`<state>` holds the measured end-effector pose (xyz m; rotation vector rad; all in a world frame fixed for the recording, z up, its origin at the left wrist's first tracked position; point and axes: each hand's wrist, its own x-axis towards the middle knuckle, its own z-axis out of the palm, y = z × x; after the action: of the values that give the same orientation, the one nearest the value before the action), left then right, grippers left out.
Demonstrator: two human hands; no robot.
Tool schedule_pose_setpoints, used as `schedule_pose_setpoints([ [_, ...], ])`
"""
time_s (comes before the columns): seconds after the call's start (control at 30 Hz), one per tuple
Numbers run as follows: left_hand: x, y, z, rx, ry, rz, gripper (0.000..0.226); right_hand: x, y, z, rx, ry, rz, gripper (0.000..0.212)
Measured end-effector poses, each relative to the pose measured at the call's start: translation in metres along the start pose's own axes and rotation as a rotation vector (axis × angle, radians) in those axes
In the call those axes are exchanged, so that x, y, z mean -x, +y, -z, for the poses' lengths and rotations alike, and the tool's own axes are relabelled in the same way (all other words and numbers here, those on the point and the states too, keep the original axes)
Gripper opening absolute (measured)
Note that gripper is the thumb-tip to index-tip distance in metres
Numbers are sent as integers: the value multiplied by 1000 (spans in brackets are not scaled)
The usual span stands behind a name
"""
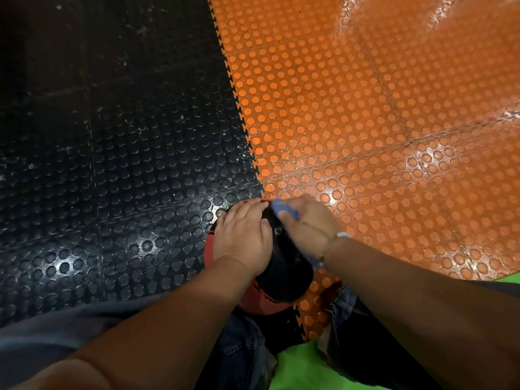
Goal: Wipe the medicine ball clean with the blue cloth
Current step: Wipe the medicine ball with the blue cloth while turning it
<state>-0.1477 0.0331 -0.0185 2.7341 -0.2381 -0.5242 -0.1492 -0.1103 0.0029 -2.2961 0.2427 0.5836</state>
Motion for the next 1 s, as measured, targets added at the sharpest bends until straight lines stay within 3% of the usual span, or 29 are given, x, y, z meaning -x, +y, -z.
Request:
schedule_pose_setpoints([
  [0.07, 0, -1, 0, 10, 9, 10, 50, 1, -1, -8, 128, 44, 115, 28],
  [0.2, 5, 1, 1, 29, 11, 3, 61, -20, 10, 7, 155, -18, -152, 28],
  [0.37, 5, -6, -1, 34, 28, 30, 61, -4, -11, -12, 257, 25, 110, 28],
  [0.53, 6, -5, 2, 56, 23, 18, 60, -14, 1, 1, 142, 32, -146, 26],
  [0.7, 4, -9, 2, 46, 23, 36, 54, 1, -16, -5, 224, 20, 106, 26],
  [0.83, 4, -3, 3, 41, 12, 10, 60, -18, 2, 9, 19, -5, -248, 27],
  [0.87, 5, -1, 3, 29, 4, 8, 61, -18, 2, 9, 46, -13, -245, 27],
  [1.0, 6, 0, 1, 2, 25, 25, 61, -5, -20, 1, 190, -30, 69, 26],
])
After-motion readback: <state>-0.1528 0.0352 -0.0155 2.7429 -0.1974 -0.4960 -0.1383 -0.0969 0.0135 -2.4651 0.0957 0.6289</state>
